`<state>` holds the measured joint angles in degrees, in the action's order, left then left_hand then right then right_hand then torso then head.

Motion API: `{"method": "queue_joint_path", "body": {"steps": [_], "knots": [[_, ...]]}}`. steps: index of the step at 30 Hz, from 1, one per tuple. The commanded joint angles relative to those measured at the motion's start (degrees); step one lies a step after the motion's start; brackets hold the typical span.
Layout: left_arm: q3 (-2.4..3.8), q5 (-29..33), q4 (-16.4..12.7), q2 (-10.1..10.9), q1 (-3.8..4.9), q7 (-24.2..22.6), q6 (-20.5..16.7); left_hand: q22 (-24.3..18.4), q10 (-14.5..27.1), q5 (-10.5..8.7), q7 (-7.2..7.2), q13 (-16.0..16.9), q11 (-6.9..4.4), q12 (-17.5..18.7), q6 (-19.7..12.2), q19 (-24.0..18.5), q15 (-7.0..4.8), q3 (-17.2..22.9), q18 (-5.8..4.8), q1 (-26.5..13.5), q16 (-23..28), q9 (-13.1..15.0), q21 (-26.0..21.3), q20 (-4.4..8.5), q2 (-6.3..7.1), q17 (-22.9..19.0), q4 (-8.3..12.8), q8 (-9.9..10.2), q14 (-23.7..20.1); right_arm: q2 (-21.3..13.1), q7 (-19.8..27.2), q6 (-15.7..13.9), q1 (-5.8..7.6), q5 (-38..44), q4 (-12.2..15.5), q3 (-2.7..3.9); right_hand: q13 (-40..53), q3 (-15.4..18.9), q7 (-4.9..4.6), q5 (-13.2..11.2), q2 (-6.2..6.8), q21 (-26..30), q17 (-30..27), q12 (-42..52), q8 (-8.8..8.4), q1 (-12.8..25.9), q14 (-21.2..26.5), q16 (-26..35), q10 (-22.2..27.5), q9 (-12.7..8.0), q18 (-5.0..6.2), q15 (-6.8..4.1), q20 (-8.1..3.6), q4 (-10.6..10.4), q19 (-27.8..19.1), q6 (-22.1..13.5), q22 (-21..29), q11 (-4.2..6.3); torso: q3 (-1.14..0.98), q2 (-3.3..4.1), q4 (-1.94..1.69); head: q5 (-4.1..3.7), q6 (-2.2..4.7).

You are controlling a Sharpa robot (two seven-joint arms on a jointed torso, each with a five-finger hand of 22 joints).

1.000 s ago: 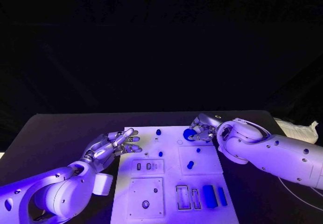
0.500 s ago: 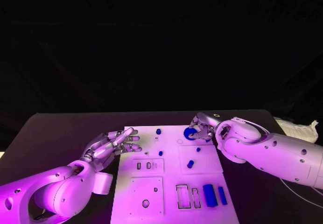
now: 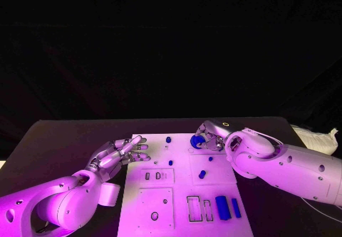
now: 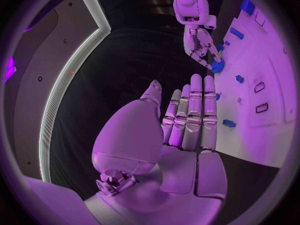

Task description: Assemble the parts on the task board

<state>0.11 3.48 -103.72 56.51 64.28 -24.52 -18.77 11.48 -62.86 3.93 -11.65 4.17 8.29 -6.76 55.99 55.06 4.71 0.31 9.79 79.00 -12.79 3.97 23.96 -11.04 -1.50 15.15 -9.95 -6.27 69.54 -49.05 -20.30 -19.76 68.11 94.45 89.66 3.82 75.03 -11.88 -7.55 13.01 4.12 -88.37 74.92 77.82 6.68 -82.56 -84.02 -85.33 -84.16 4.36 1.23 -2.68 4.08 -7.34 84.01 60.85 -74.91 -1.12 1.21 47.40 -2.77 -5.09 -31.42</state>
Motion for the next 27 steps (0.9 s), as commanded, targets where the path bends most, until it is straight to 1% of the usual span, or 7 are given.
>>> {"method": "queue_joint_path", "body": {"steps": [1,6,9,13,16,21,27], "knots": [[0.03,0.1,0.0,-0.2,0.06,-0.3,1.2,0.0,0.2,-0.01,-0.32,0.0,0.21,0.3,0.0,0.0,0.4,-0.1,0.6,0.6,0.2,0.0,0.1,-0.37,-0.02,0.1,0.3,0.3,0.1,0.5,0.6,-3.6,0.11,1.9,1.6,0.05,5.9,-0.4,1.92,0.3,-0.45,-0.3,4.4,0.2,1.64,1.1,-4.0,-0.3,-1.2,1.8,-0.48,-0.24,-0.42,-0.1,3.7,3.1,-12.1,0.31,0.05,-0.02,0.01,0.22,0.1],[0.03,0.1,0.0,-0.3,0.06,-0.2,1.2,0.0,0.2,0.0,-0.31,0.0,0.2,0.3,0.1,0.0,0.39,-0.1,0.61,0.7,0.3,0.0,0.1,-0.37,-0.09,0.1,0.4,0.3,0.1,2.0,1.1,-4.6,0.33,2.3,3.3,0.06,5.9,-0.5,1.9,0.4,-0.44,-0.4,4.5,0.2,1.57,1.1,-4.0,-0.4,-1.2,1.8,-0.49,-0.23,-0.42,-0.1,3.7,3.0,-12.1,0.29,0.1,0.02,-0.11,0.2,0.12],[0.03,0.1,0.0,-0.3,0.06,-0.2,1.2,0.0,0.2,0.0,-0.3,0.0,0.19,0.4,0.1,0.0,0.39,-0.1,0.61,0.7,0.3,0.0,0.1,-0.37,-0.12,0.2,0.4,0.3,0.1,3.3,1.7,-4.8,0.38,2.5,3.9,0.06,6.1,-0.7,1.91,0.5,-0.52,-0.4,4.6,0.4,1.53,1.1,-4.0,-0.4,-1.3,1.8,-0.52,-0.22,-0.42,0.0,3.8,3.0,-12.2,0.28,0.06,0.04,-0.07,0.3,0.01],[0.03,0.1,-0.1,-0.4,0.06,-0.1,1.2,0.0,0.2,0.0,-0.3,0.0,0.19,0.4,0.1,0.0,0.39,-0.1,0.61,0.7,0.3,0.0,0.1,-0.37,-0.12,0.2,0.4,0.3,0.1,5.5,2.4,-4.3,0.4,2.2,4.1,0.04,6.1,-0.8,1.9,0.5,-0.55,-0.4,4.5,0.4,1.53,1.1,-4.0,-0.4,-1.3,1.8,-0.52,-0.22,-0.42,0.0,3.8,3.0,-12.2,0.29,0.11,0.02,-0.04,0.34,-0.04],[0.03,0.1,-0.1,-0.4,0.06,-0.1,1.2,0.0,0.2,0.0,-0.3,0.0,0.19,0.4,0.1,0.0,0.39,-0.1,0.61,0.7,0.3,0.0,0.1,-0.37,-0.12,0.2,0.4,0.3,0.1,7.1,2.7,-3.7,0.33,1.9,3.4,-0.03,6.0,-0.8,1.89,0.6,-0.58,-0.4,4.4,0.3,1.52,1.1,-4.0,-0.3,-1.2,1.8,-0.52,-0.22,-0.42,0.0,3.8,3.0,-12.2,0.28,0.17,0.02,0.01,0.43,-0.08],[0.03,0.1,-0.2,-0.4,0.06,-0.1,1.2,0.0,0.2,0.0,-0.3,0.0,0.19,0.4,0.1,0.0,0.39,-0.1,0.61,0.7,0.3,0.0,0.1,-0.37,-0.12,0.2,0.4,0.3,0.1,9.6,2.7,-2.4,0.06,1.7,1.3,-0.48,5.9,-0.9,1.85,0.6,-0.56,-0.4,4.3,0.2,1.47,1.2,-4.0,-0.3,-1.2,1.8,-0.53,-0.21,-0.42,0.0,3.8,3.0,-12.3,0.25,0.08,0.06,-0.03,0.71,-0.19],[0.04,0.1,-0.2,-0.4,0.06,-0.1,1.2,0.0,0.1,0.0,-0.29,0.0,0.19,0.4,0.1,0.0,0.38,0.0,0.62,0.8,0.3,0.0,0.1,-0.37,-0.23,0.2,0.5,0.4,0.1,11.5,2.3,-1.0,-0.11,1.1,-1.1,-0.87,5.9,-0.9,1.83,0.6,-0.53,-0.4,4.3,0.2,1.44,1.3,-4.0,-0.3,-1.2,1.8,-0.53,-0.2,-0.41,0.0,3.8,2.9,-12.3,0.23,0.08,0.03,-0.02,0.8,-0.4]]}}
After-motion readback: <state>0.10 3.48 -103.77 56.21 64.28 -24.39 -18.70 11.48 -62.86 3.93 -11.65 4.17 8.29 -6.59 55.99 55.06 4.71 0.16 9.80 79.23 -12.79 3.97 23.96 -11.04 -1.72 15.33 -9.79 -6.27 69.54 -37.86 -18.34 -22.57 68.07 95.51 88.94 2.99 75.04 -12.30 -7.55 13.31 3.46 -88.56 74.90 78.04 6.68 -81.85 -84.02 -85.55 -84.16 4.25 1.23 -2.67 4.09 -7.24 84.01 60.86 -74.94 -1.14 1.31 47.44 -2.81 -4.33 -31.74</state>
